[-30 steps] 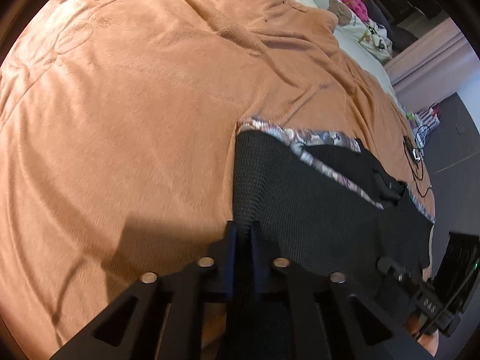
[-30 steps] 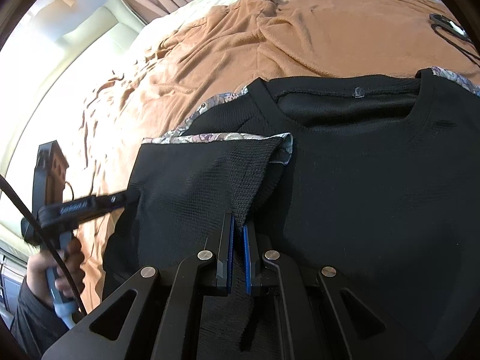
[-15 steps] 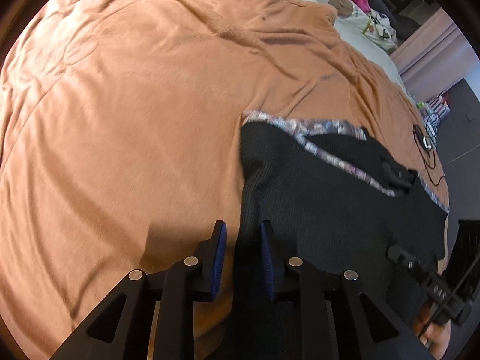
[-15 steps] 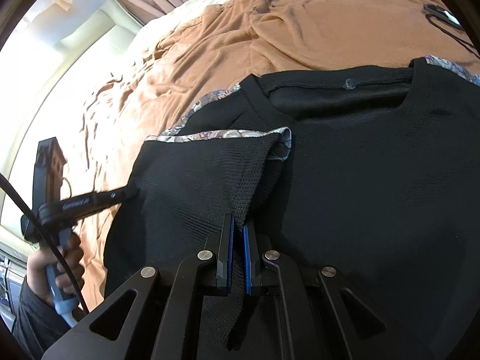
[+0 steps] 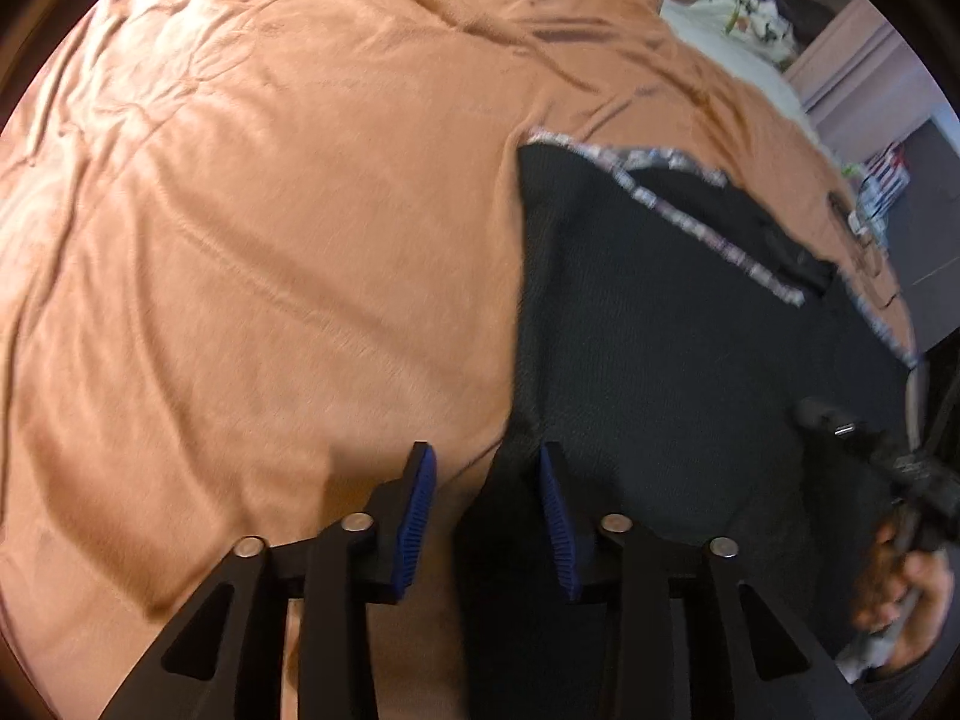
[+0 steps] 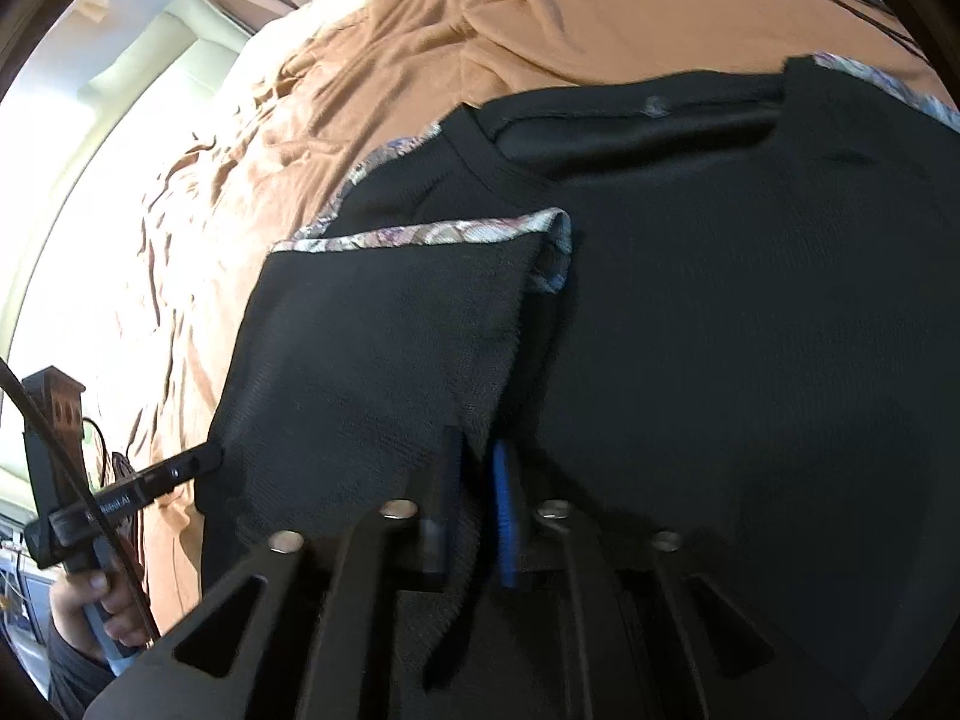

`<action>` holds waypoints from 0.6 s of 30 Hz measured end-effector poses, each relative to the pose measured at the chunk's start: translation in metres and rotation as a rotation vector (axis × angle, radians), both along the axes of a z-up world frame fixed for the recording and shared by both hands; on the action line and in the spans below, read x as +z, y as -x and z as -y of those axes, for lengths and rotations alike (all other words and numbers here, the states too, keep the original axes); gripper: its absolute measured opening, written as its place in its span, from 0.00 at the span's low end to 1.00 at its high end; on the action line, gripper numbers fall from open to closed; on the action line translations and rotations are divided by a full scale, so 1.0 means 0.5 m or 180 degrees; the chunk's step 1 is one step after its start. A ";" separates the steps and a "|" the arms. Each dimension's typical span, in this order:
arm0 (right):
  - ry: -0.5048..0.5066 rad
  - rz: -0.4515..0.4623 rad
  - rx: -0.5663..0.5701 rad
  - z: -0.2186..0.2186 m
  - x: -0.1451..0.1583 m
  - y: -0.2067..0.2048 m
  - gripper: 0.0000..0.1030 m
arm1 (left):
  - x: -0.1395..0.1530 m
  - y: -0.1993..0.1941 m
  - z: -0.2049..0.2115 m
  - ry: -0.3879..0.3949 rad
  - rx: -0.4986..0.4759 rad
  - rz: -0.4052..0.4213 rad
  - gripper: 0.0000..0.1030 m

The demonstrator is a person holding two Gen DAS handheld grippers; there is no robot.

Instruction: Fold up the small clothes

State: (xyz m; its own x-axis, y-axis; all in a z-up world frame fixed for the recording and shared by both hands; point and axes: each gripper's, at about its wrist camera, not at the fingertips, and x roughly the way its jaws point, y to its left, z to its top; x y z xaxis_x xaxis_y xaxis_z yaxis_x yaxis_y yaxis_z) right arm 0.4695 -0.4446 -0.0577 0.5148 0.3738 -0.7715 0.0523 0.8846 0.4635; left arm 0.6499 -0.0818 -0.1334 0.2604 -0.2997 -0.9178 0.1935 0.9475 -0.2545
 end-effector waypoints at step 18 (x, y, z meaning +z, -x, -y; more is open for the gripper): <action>0.0351 0.0459 -0.0405 0.240 0.112 0.245 0.65 | 0.117 0.085 0.061 -0.0002 0.0028 0.0275 0.55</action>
